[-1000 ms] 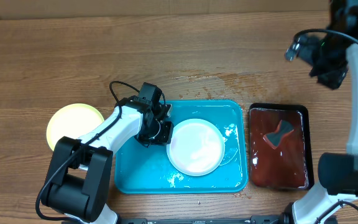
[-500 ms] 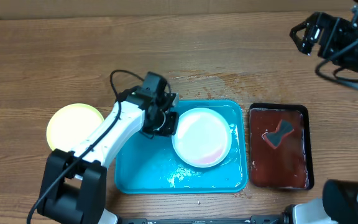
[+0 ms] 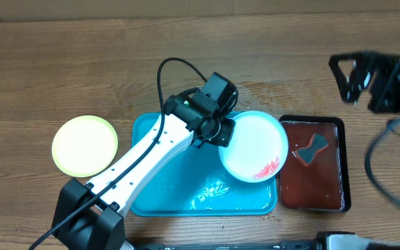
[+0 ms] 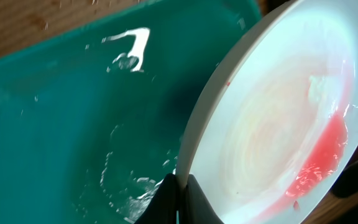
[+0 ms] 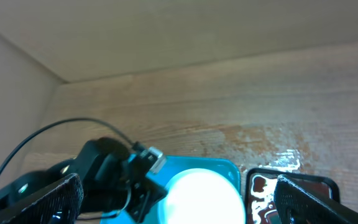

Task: Clean dirty plates on tray and stack at the side
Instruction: 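Lift the white plate with the left gripper and raise the right arm away, then hold the white plate tilted over the dark tray to drain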

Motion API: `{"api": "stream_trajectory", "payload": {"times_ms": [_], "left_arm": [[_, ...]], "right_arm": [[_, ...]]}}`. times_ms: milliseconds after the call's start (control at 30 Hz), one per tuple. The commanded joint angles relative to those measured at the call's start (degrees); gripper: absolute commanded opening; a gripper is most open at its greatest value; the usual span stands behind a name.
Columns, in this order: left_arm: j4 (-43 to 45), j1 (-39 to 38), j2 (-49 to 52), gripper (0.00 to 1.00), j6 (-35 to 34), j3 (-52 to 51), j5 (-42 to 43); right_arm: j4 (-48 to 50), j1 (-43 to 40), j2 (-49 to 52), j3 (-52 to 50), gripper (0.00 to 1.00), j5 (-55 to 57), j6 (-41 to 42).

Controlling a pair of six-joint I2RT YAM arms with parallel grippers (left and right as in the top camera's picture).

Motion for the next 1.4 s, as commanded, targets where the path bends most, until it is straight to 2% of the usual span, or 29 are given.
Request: {"api": "stream_trajectory", "payload": {"times_ms": [0,333,567,667,967,1167,1367], "left_arm": [[1.4,-0.5,-1.6,0.04,-2.5,3.5,-1.4],[4.6,-3.6,0.5,0.04,-1.7,8.5,-4.5],[4.1,-8.5,6.2,0.04,0.1,14.6,-9.8],[2.6,-9.9,9.4,0.04,0.5,18.1,-11.7],[-0.1,-11.1,15.6,0.04,2.2,24.4,-12.6],[-0.3,-14.9,15.8,0.04,6.6,26.7,-22.7],[-0.3,-20.0,15.8,0.04,9.2,27.0,-32.4]], "right_arm": [[0.1,2.4,-3.7,1.5,1.00,-0.2,-1.9],[0.1,6.0,-9.9,1.5,1.00,-3.7,-2.3],[0.1,6.0,-11.8,1.5,1.00,-6.5,-2.5],[0.1,6.1,-12.7,1.5,1.00,-9.9,-5.2],[0.1,6.1,-15.2,1.5,1.00,-13.8,-8.7],[0.1,6.1,-16.1,1.5,1.00,-19.7,-13.4],[0.1,6.1,-16.1,1.5,1.00,-19.7,-13.8]]}}
